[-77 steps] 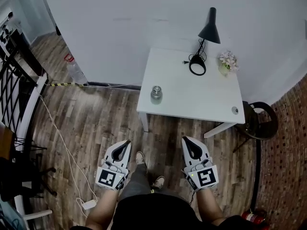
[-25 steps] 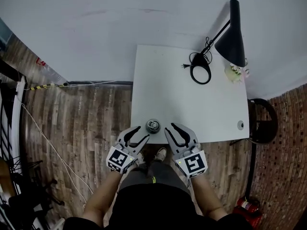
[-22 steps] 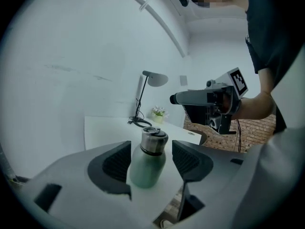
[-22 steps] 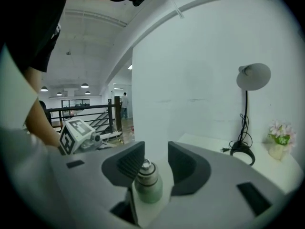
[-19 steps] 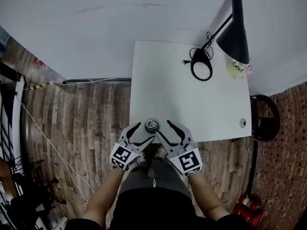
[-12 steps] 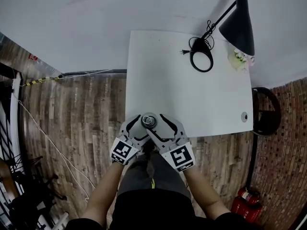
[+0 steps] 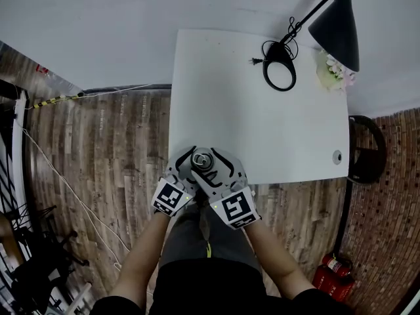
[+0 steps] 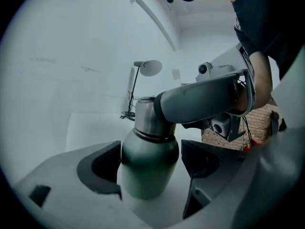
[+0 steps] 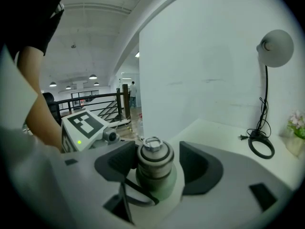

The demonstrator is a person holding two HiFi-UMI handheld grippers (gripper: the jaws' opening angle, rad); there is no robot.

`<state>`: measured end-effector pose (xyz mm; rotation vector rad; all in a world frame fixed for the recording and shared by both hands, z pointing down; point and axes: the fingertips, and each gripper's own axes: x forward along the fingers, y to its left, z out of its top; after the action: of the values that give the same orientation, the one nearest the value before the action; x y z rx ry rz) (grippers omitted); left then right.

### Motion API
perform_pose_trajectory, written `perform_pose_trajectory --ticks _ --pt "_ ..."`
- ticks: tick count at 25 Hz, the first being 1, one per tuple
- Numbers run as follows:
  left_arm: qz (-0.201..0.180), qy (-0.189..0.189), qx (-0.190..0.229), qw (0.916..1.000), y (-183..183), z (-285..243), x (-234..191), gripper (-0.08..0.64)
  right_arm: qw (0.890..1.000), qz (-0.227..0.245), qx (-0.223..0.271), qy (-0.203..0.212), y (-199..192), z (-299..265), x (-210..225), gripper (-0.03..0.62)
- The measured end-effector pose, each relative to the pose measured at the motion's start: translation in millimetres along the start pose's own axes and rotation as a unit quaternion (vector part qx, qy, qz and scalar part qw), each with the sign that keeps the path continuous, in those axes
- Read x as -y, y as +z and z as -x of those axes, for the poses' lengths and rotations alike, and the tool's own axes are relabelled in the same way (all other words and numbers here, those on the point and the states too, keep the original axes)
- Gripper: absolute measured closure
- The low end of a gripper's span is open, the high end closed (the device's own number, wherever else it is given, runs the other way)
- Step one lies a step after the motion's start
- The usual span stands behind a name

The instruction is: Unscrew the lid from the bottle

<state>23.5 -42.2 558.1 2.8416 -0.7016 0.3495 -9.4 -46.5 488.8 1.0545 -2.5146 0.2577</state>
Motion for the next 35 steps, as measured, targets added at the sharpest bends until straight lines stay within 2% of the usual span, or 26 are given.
perform_pose_trajectory --ticks 10,20,25,28,31,33,35 --pt "0.002 0.006 0.004 1.0000 -3.6 -3.2 -1.6 0.184 1.000 0.000 -0.004 -0.012 -7.6 -9.6 -1.2 0.310" --pt "-0.014 -0.001 -0.011 0.9998 -7.0 -7.6 -2.2 0.186 1.000 0.001 -0.008 -0.012 -14.2 -15.6 -1.5 0.313" --pt "-0.014 -0.001 -0.008 0.9999 -6.7 -6.6 -2.5 0.186 1.000 0.008 -0.005 0.005 -13.8 -16.3 -3.4 0.321" --pt "-0.013 0.000 -0.006 0.9999 -6.3 -7.0 -2.2 0.186 0.999 0.025 -0.006 0.034 -14.2 -15.7 -5.3 0.321" --pt "-0.015 -0.003 -0.007 0.9999 -6.4 -7.7 -1.7 0.186 0.995 0.052 -0.004 0.089 -13.0 -15.1 -9.2 0.321" --pt "-0.015 -0.004 -0.008 0.9999 -6.9 -7.8 -1.9 0.186 0.987 0.078 -0.007 0.142 -13.6 -15.0 -13.1 0.321" --pt "-0.016 -0.003 -0.009 0.9998 -6.8 -8.1 -2.2 0.186 0.973 0.105 -0.019 0.204 -16.9 -13.9 -15.8 0.321"
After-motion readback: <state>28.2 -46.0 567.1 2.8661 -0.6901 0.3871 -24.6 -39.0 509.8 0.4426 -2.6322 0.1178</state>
